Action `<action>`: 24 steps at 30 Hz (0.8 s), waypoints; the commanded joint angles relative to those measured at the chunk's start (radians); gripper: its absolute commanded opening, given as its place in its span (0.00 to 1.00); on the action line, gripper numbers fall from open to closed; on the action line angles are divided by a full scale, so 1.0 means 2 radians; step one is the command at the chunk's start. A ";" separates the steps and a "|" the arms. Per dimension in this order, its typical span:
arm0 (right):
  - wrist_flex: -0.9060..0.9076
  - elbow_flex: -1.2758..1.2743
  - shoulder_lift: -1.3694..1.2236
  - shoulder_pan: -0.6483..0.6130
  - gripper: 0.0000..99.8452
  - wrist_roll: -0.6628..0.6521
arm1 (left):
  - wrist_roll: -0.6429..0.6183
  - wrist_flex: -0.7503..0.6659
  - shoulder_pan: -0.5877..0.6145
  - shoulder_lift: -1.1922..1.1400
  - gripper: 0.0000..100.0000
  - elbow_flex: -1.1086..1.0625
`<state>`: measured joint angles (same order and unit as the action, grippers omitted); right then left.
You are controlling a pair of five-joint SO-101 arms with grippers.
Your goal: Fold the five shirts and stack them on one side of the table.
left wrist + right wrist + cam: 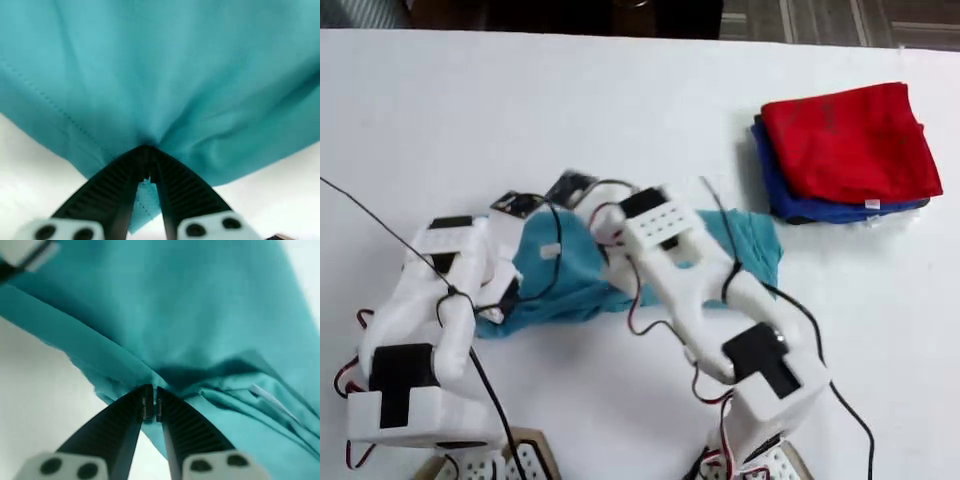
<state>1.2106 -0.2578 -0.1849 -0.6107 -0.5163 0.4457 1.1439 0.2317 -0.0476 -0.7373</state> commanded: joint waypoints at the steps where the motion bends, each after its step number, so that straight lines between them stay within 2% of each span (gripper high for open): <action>1: -0.003 0.002 0.000 -0.026 0.02 0.004 | -0.002 0.000 0.015 -0.021 0.03 -0.003; 12: 0.033 -0.038 0.000 -0.037 0.02 -0.001 | -0.003 -0.001 0.015 -0.021 0.03 -0.003; 17: 0.028 0.001 0.029 -0.027 0.02 0.005 | -0.003 -0.001 0.015 -0.021 0.03 -0.003; 24: -0.015 0.021 0.033 -0.036 0.02 0.054 | -0.003 -0.001 0.015 -0.021 0.03 -0.003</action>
<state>1.2045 -0.2532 -0.1788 -0.6736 -0.4273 0.4457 1.1439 0.2317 -0.0476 -0.7373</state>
